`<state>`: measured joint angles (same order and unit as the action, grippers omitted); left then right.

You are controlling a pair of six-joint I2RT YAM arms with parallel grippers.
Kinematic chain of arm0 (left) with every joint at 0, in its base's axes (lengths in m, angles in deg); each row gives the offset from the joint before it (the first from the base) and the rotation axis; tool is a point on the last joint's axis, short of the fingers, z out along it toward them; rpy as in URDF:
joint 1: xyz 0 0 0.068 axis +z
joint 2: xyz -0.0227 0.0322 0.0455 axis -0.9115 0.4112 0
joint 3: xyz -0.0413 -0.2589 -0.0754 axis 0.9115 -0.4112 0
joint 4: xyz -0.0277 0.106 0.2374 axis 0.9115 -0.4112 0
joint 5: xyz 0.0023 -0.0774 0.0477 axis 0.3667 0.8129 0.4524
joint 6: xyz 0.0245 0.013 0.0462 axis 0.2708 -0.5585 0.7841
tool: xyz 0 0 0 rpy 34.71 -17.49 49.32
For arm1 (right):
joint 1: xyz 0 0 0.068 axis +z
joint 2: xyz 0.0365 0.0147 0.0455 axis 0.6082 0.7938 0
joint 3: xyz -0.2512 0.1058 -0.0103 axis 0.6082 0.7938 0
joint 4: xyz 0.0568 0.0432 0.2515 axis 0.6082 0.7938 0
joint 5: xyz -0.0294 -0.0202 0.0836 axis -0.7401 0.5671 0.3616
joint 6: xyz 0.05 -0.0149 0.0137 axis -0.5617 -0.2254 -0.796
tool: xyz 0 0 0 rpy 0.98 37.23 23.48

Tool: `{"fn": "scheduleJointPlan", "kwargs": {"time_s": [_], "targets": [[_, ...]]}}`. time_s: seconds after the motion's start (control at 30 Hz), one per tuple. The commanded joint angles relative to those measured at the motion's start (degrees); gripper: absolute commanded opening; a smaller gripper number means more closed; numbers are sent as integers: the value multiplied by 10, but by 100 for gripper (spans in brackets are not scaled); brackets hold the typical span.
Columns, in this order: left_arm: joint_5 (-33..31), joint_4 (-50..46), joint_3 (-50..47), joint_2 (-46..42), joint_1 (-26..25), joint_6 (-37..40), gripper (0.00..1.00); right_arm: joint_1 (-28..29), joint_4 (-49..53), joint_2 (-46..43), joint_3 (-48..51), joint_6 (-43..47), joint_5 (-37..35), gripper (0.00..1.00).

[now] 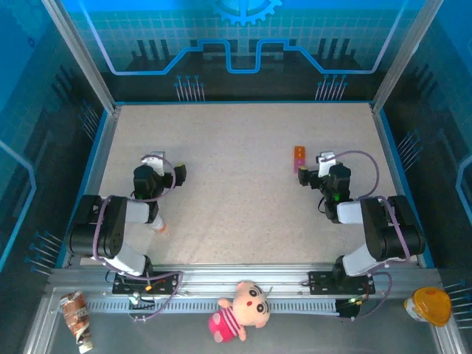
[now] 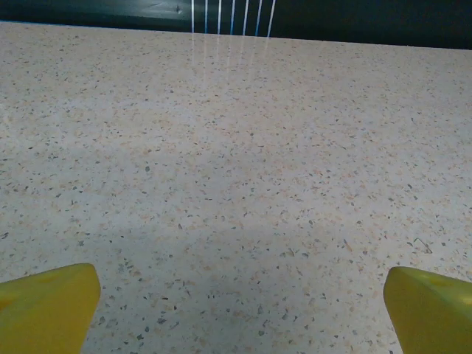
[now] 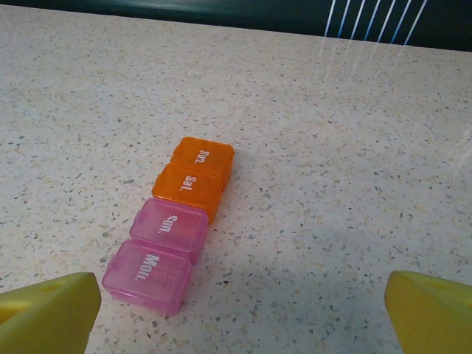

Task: Sort the pills into containers

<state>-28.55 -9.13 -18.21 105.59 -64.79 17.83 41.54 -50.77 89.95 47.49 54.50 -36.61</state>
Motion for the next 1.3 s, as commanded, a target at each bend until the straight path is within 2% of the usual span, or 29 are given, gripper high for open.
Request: {"fn": "scheduleJointPlan", "kwargs": {"time_s": [0.0, 0.4, 0.5, 0.93, 1.03, 1.2, 1.27], "targets": [[15, 11, 6, -2, 4, 0, 99, -1, -18, 1, -10, 12, 12, 100], [15, 9, 5, -2, 4, 0, 99, -6, -13, 1, -11, 8, 20, 100], [-5, 14, 3, -2, 4, -6, 99, -6, -13, 1, -12, 7, 21, 100], [-18, 26, -4, -2, 3, -10, 99, -17, -17, -4, -8, 1, 45, 100], [-32, 25, -12, -22, 3, -15, 99, -18, 30, -52, -14, -1, 30, 100], [-36, -64, 16, -68, 3, -14, 99, -18, 140, -115, -51, -18, -12, 100], [-42, -87, 22, -85, 3, -16, 99, -19, 181, -137, -69, -53, -45, 100]]}}
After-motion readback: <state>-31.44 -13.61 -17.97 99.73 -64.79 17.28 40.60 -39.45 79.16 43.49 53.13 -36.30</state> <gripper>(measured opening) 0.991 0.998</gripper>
